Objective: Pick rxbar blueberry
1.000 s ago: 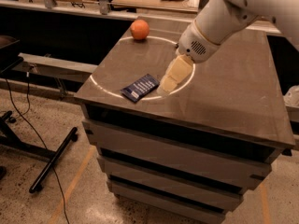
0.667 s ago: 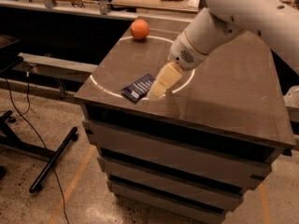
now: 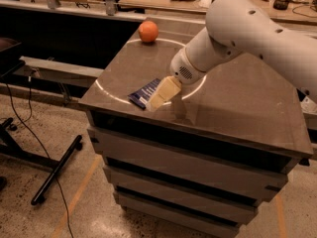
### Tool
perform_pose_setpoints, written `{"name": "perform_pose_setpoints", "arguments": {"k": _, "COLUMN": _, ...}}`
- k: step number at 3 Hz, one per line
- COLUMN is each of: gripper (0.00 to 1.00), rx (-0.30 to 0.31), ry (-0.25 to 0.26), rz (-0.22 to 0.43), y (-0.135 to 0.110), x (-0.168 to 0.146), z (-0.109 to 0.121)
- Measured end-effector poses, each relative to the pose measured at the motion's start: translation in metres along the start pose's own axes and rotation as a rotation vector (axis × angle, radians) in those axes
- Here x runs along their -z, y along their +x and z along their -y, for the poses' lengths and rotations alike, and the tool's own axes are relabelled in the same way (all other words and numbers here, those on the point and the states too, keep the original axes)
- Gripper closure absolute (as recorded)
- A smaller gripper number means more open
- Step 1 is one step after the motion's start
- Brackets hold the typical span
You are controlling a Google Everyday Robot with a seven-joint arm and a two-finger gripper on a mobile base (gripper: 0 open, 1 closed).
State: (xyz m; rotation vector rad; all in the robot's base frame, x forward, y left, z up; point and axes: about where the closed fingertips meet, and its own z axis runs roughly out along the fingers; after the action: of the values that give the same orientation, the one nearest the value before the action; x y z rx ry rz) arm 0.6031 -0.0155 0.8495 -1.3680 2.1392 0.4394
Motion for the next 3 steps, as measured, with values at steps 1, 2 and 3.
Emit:
{"name": "perform_pose_setpoints", "arguments": {"k": 1, "gripper": 0.11, "rx": -0.034, "ry": 0.016, "rz": 0.028, "y": -0.005, "x": -0.009, "z": 0.000}}
{"name": "perform_pose_setpoints", "arguments": {"k": 2, "gripper": 0.34, "rx": -0.063, "ry": 0.016, "rz": 0.041, "y": -0.008, "x": -0.030, "z": -0.008}}
{"name": "perform_pose_setpoints", "arguments": {"k": 3, "gripper": 0.34, "rx": -0.060, "ry": 0.014, "rz": 0.036, "y": -0.009, "x": -0.034, "z": -0.010}}
